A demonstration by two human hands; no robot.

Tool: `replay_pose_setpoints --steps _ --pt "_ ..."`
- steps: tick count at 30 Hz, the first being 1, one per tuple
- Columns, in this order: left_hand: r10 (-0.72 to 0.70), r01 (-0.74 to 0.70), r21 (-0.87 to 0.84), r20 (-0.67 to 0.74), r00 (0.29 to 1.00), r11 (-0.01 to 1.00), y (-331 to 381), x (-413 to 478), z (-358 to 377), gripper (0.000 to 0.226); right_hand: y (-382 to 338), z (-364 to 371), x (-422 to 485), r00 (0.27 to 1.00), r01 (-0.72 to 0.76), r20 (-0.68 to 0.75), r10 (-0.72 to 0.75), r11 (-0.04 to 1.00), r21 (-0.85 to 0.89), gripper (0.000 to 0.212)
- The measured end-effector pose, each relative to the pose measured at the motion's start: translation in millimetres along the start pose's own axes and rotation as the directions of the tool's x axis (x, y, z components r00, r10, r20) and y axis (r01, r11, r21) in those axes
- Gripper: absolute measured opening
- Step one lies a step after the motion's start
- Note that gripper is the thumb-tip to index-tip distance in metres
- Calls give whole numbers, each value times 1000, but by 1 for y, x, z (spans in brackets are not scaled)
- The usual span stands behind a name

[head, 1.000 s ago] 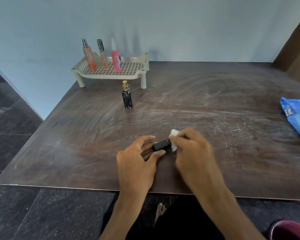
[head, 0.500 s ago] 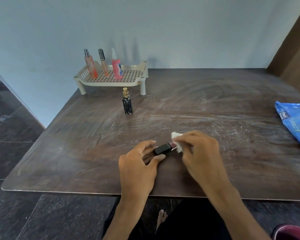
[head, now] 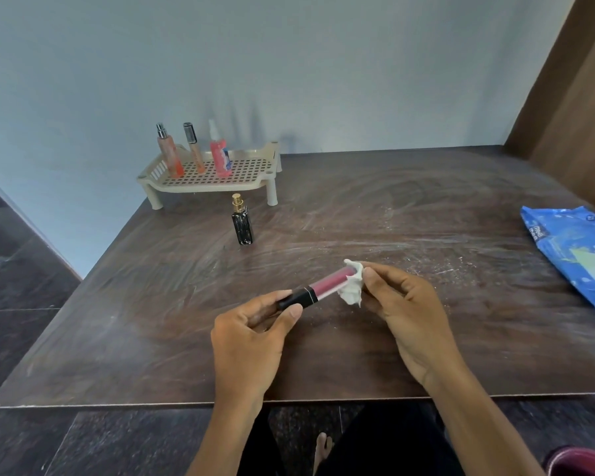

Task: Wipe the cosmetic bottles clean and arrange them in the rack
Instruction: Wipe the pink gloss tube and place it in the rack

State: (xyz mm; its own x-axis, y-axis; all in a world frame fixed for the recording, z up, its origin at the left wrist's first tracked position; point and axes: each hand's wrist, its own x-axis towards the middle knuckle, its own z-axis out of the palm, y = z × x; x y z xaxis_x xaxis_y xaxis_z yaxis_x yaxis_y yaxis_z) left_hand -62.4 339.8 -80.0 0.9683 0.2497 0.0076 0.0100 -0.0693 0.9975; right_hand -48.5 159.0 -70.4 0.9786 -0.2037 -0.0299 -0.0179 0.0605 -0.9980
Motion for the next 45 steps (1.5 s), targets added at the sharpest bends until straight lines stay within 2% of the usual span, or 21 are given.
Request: replay_pose_setpoints --steps 4,8,11,14,17,20,24,27,30,32,34,37,39,41,45 --pt "9 -9 11 12 1000 1000 -3 0 -1 25 -1 3 -4 997 81 17 -80 993 -88 21" --pt "25 -25 -5 22 999 1000 -3 -1 -2 25 1 9 -6 983 140 -92 -158 975 -175 22" --pt "25 -24 -46 22 999 999 -6 -1 -5 24 0 13 -6 966 160 -180 -184 978 -137 23" --pt "56 -52 -117 32 998 992 -7 -1 -8 26 -5 13 -12 961 185 -197 -196 980 -75 22" --pt "91 -77 -275 41 995 958 -3 0 -9 30 -7 11 -19 962 188 -204 -182 982 7 20" --pt "60 -7 -508 87 994 861 3 4 -7 36 -5 15 -29 974 139 -189 -127 989 50 18" --pt "20 147 -814 191 981 562 10 12 1 29 0 25 -44 992 111 -58 -109 993 34 13" --pt "-24 191 -893 199 980 407 13 21 5 30 -3 30 -54 988 152 12 -152 988 31 11" --pt "-30 187 -919 189 982 348 16 26 9 42 -7 34 -59 973 229 -7 -229 973 -26 15" --pt "-33 203 -920 204 978 336 18 24 12 47 -6 38 -60 950 308 -21 -312 945 -113 19" --pt "-47 232 -909 230 972 346 21 20 16 42 -3 44 -62 910 402 -7 -415 886 -233 21" --pt "-77 238 -862 228 971 448 23 13 24 34 6 50 -62 856 482 29 -515 778 -402 24" --pt "-83 239 -820 231 970 520 23 7 27 34 7 54 -61 829 511 45 -557 724 -463 24" --pt "-94 291 -786 287 953 545 23 -3 31 37 1 59 -54 802 531 41 -596 680 -506 23" --pt "-119 360 -716 365 923 598 20 -15 35 37 -23 70 -33 785 525 2 -620 662 -535 19"
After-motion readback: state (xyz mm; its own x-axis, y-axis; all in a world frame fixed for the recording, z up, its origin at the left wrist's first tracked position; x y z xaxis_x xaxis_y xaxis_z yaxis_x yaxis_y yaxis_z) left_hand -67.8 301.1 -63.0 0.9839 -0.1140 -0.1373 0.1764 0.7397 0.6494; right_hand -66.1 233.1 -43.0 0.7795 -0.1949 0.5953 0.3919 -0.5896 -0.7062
